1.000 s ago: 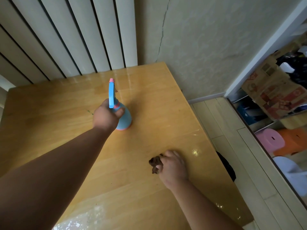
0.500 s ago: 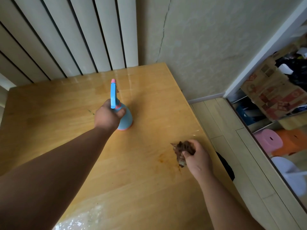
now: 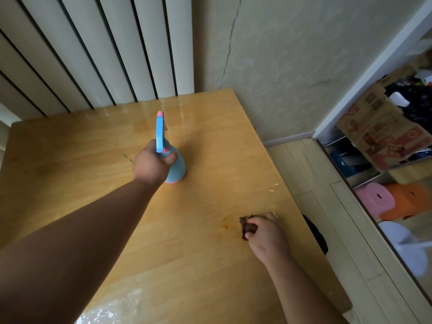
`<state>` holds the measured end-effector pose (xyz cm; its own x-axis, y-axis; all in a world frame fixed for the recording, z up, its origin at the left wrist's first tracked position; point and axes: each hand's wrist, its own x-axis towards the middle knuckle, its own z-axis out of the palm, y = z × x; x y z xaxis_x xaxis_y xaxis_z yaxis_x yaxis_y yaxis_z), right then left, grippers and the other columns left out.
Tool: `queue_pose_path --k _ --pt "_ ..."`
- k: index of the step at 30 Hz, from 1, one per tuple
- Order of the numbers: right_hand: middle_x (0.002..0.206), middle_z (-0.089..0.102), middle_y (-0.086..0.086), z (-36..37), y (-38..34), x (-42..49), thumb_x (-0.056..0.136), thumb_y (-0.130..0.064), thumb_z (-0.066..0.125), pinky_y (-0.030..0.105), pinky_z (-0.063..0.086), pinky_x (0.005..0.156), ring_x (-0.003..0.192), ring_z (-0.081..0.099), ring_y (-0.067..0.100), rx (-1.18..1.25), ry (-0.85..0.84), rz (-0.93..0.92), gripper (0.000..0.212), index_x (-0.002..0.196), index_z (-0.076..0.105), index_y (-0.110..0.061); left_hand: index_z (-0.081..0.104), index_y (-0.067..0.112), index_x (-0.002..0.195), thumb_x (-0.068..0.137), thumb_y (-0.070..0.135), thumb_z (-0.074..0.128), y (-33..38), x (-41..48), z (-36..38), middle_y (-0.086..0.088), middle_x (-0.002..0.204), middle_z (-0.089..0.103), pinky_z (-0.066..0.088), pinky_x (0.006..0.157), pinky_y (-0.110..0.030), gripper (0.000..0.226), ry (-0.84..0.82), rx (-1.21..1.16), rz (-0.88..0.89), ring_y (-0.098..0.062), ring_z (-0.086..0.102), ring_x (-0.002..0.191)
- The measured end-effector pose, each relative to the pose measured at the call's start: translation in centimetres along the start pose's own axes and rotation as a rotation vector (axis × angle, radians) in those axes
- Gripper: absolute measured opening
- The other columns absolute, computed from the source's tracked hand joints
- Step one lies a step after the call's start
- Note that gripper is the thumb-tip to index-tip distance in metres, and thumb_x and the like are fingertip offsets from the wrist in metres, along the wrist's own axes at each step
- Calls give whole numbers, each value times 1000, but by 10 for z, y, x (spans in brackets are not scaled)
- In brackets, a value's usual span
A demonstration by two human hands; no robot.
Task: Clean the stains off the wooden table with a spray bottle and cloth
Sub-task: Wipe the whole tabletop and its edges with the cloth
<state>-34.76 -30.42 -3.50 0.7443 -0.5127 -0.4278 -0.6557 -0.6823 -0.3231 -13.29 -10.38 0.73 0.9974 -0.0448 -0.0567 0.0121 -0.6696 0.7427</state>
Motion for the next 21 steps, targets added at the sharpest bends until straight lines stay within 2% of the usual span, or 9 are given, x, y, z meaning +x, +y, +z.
queue_pose_path --k 5,13,16,21 --pt "128 44 -2 -1 -12 6 89 -13 60 26 49 79 96 60 22 -93 8 30 31 116 65 -28 56 21 126 89 31 67 -2 1 0 -2 100 59 43 69 -31 40 -6 -23 -14 -25 57 89" --pt "127 46 6 4 -25 9 92 -14 51 28 50 87 99 60 22 -118 36 55 28 116 64 -22 57 21 125 88 31 68 -4 1 2 -2 101 60 50 74 -35 40 9 -27 -10 -27 58 91" --pt "126 47 6 9 -29 9 91 -14 55 27 49 90 103 59 22 -74 49 57 31 118 64 -24 57 20 125 88 30 68 -3 1 2 -2 100 60 49 73 -35 40 12 -30 -10 -27 58 90" --pt "125 48 -1 20 -41 7 91 -15 62 26 48 89 102 59 22 21 9 -39 33 120 65 -29 58 20 125 88 29 68 -1 0 1 -2 100 60 50 75 -35 39 15 -38 -19 -27 57 90"
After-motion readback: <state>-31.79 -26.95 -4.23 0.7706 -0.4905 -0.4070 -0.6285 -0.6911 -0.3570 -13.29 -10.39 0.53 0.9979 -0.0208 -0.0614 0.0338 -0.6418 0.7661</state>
